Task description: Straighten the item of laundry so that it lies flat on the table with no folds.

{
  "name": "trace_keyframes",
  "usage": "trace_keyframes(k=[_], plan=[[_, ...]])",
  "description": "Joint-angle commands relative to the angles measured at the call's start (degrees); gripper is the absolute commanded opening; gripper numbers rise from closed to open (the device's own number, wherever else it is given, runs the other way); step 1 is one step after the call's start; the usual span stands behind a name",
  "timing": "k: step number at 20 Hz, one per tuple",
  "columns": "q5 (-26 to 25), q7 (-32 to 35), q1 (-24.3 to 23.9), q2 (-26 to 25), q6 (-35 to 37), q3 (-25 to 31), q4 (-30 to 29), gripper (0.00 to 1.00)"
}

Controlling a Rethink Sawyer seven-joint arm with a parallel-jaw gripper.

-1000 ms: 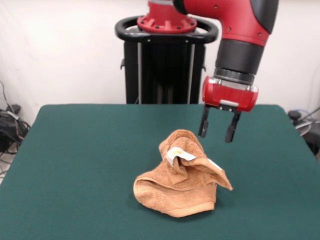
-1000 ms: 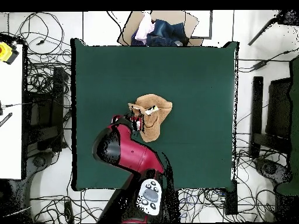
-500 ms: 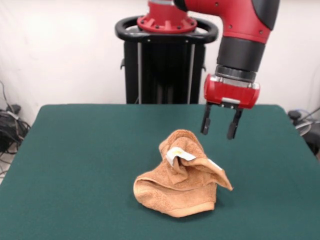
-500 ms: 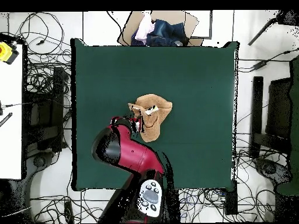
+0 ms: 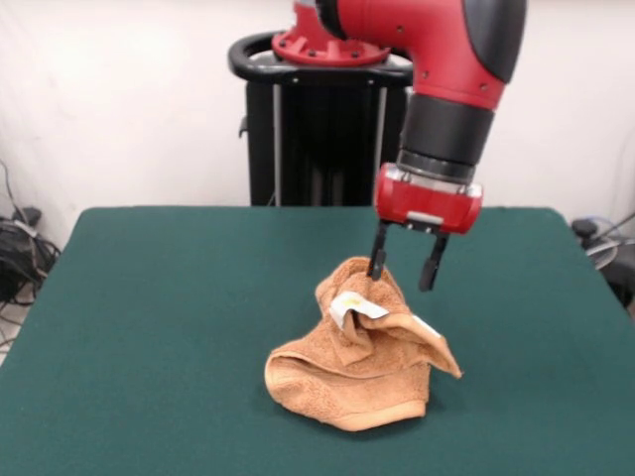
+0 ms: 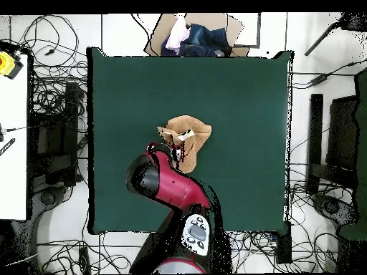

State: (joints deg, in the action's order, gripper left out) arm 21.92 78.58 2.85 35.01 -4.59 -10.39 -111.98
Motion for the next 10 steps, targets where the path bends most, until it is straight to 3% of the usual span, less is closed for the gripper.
trace_keyframes(k=[1,10], plan=[[1.2,15.5,-0.9,-4.8,-3.8,5.1,2.6,1.00],[0.7,15.3,-1.7,-6.5,-6.0,5.1,3.9,1.00]])
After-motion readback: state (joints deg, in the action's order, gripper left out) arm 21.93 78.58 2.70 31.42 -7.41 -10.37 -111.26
